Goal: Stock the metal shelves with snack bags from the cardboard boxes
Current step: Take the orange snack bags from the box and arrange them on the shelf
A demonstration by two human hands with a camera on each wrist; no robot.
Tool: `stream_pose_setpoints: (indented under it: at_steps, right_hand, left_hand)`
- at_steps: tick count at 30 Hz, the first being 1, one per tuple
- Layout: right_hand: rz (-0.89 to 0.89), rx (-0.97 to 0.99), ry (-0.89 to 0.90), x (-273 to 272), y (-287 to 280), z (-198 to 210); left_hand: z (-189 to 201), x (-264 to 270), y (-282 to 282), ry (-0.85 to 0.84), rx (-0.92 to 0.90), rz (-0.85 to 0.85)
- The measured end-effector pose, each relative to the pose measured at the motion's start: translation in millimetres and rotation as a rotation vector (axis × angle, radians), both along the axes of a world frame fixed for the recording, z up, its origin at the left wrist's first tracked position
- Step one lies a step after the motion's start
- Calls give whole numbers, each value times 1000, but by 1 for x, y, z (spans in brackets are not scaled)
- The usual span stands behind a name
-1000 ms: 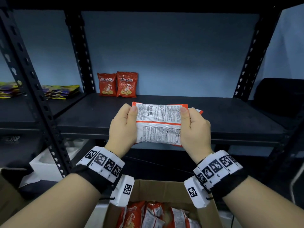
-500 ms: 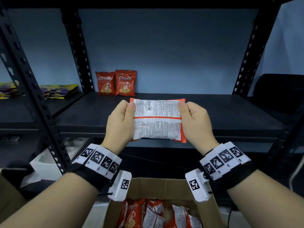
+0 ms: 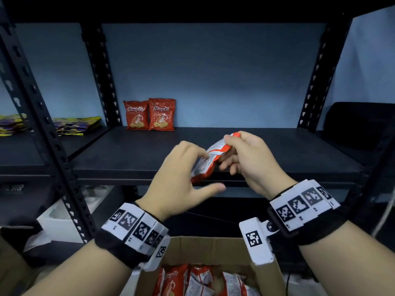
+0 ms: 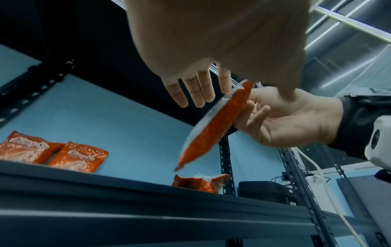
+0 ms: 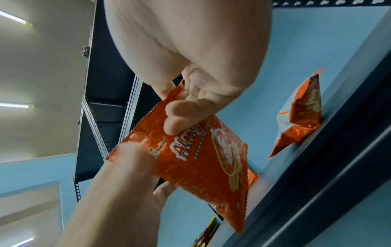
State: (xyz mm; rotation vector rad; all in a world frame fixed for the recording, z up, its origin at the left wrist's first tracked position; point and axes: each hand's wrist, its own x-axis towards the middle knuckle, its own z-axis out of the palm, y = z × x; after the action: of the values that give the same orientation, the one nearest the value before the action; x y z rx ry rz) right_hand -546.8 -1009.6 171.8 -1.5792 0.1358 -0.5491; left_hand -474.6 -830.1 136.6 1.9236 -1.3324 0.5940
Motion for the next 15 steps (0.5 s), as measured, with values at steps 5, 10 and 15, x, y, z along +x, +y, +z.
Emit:
stream_pose_setpoints:
  at_steps: [5, 10, 15]
  right_hand:
    - [-85, -104, 0, -1, -3, -1]
    - [-114, -327, 13, -6, -12, -6]
    - [87, -175, 60, -7, -3, -6]
  left_hand:
    - [2, 3, -3, 106, -308, 88]
    - [21, 13, -3, 693, -384, -52]
    - [25, 19, -5, 900, -241, -185]
